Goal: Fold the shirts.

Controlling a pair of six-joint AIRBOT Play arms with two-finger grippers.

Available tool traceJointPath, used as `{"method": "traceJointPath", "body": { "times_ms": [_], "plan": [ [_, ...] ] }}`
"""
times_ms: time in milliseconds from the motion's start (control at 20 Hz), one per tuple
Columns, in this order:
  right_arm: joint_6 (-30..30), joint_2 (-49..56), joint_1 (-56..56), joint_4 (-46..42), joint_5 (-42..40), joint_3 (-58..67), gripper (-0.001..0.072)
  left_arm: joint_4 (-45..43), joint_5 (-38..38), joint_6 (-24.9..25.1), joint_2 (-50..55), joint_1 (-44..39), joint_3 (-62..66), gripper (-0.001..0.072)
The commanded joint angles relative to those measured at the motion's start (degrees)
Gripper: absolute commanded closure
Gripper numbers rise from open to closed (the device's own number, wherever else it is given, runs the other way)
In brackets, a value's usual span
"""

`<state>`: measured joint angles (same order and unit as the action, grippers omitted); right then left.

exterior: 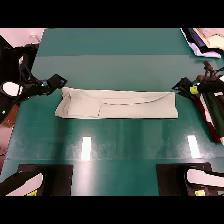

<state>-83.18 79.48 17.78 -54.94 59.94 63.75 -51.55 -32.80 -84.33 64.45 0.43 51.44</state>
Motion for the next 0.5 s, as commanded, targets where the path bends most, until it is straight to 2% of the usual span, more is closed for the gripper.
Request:
{"method": "traceJointPath", "body": {
  "times_ms": [0, 50, 100, 150, 300, 450],
  "plan": [
    [8.37, 1.01, 4.57, 2.75, 9.79, 0.07, 0.0228, 0.17, -7.58, 2.75, 0.55, -0.02, 2.64, 0.0097],
    [10.80, 1.57, 6.54, 2.67, 14.05, 0.07, 0.0228, 0.17, -10.36, 2.91, 0.55, -0.02, 2.78, 0.0290],
    [12.28, 2.56, 8.41, 2.64, 17.55, 0.07, 0.0228, 0.17, -12.96, 3.69, 0.55, -0.02, 2.78, 0.0521],
    [13.00, 3.72, 10.10, 2.64, 19.96, 0.07, 0.0228, 0.17, -14.93, 4.92, 0.55, -0.02, 2.78, 0.0669],
    [14.95, 8.31, 12.96, 2.91, 23.02, 0.07, 0.0228, 0.15, -19.67, 5.49, 0.55, -0.04, 2.75, 0.0681],
    [17.25, 12.68, 12.31, 4.17, 22.32, 0.07, 0.0228, 0.13, -21.62, 5.49, 0.55, -0.02, 2.75, 0.0681]
  ]
}}
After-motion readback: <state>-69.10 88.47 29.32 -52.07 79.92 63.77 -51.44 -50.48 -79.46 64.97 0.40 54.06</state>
